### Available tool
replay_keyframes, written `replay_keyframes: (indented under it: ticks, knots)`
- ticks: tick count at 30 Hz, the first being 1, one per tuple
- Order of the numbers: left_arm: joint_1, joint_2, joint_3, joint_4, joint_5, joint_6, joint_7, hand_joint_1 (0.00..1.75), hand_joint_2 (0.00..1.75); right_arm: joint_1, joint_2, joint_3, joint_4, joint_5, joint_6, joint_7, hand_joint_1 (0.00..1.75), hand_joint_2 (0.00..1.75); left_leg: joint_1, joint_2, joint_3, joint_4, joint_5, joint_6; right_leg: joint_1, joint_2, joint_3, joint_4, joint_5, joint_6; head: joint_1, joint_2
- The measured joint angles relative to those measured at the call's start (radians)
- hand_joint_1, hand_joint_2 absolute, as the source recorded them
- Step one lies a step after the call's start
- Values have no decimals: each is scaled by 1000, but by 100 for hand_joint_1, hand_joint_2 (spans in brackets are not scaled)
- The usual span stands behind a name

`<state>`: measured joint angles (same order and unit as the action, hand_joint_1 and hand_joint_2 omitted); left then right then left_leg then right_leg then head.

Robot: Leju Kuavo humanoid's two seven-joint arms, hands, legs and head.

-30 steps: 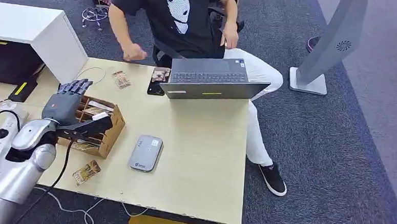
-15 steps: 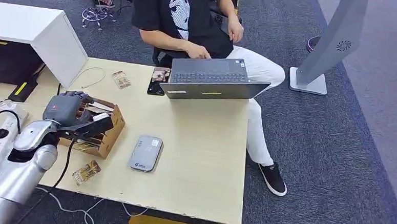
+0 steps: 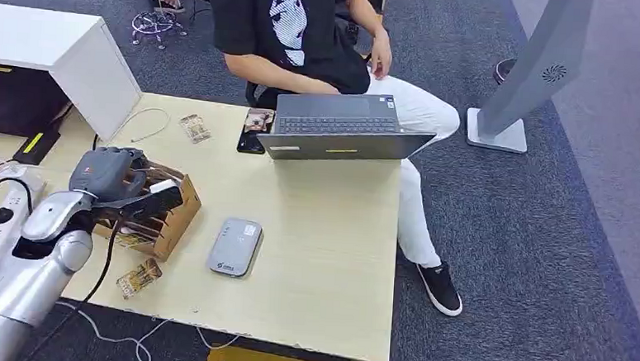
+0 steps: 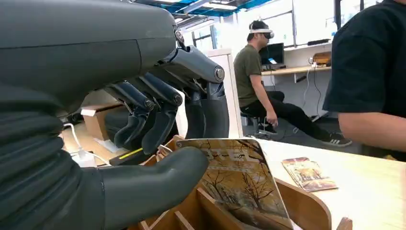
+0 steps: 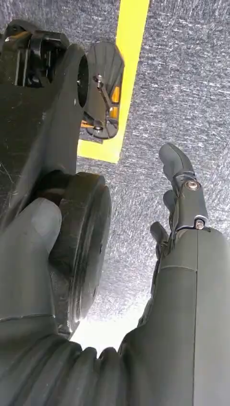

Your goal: Pass the card to the sensor for recognition and then transmit it.

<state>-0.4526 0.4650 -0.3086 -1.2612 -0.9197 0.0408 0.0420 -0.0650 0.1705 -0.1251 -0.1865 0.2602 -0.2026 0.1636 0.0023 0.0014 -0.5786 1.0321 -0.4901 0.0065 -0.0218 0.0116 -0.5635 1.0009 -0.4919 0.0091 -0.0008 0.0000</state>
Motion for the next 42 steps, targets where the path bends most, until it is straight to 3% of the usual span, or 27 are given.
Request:
replay_keyframes:
  ticks: [8,11,12,15,22,30,32,35,42]
  knots:
    - [-4,-5,0,0,-6,0,0,145,175,0,0,-4,0,0,0,0,0,175,0,0,0,0,0,0,0,0,0,0,0,0,0,0]
    - [-5,-5,0,0,-6,0,0,157,175,0,0,-4,0,0,0,0,0,175,0,0,0,0,0,0,0,0,0,0,0,0,0,0]
    - [-5,-5,0,0,-6,0,0,175,175,0,0,-4,0,0,0,0,0,175,0,0,0,0,0,0,0,0,0,0,0,0,0,0]
    - [-4,-5,0,0,-13,16,3,175,175,0,0,-5,0,1,0,0,0,175,0,0,0,0,0,0,0,0,0,0,0,0,0,0]
    - [-2,-5,16,-57,-114,342,26,175,175,0,0,-8,0,23,-11,6,0,175,0,-1,0,0,0,0,0,-1,1,0,0,0,0,0]
    - [22,-18,118,-284,-193,607,-81,175,175,0,5,-10,0,42,-29,7,0,175,0,-1,0,0,0,0,0,-1,1,0,0,0,0,0]
    - [38,-27,137,-343,-198,645,-118,175,175,1,6,-11,0,42,-35,7,0,175,0,0,0,0,0,0,0,-1,1,0,0,0,0,0]
    - [67,-48,173,-403,-213,652,-178,175,175,1,8,-16,0,42,-36,7,0,175,0,-1,0,0,0,0,0,-1,1,0,0,0,0,0]
    - [57,-75,251,-399,-314,652,-146,175,175,1,8,-22,0,57,-36,11,0,175,0,-1,0,0,1,-1,0,-1,1,0,0,0,0,0]
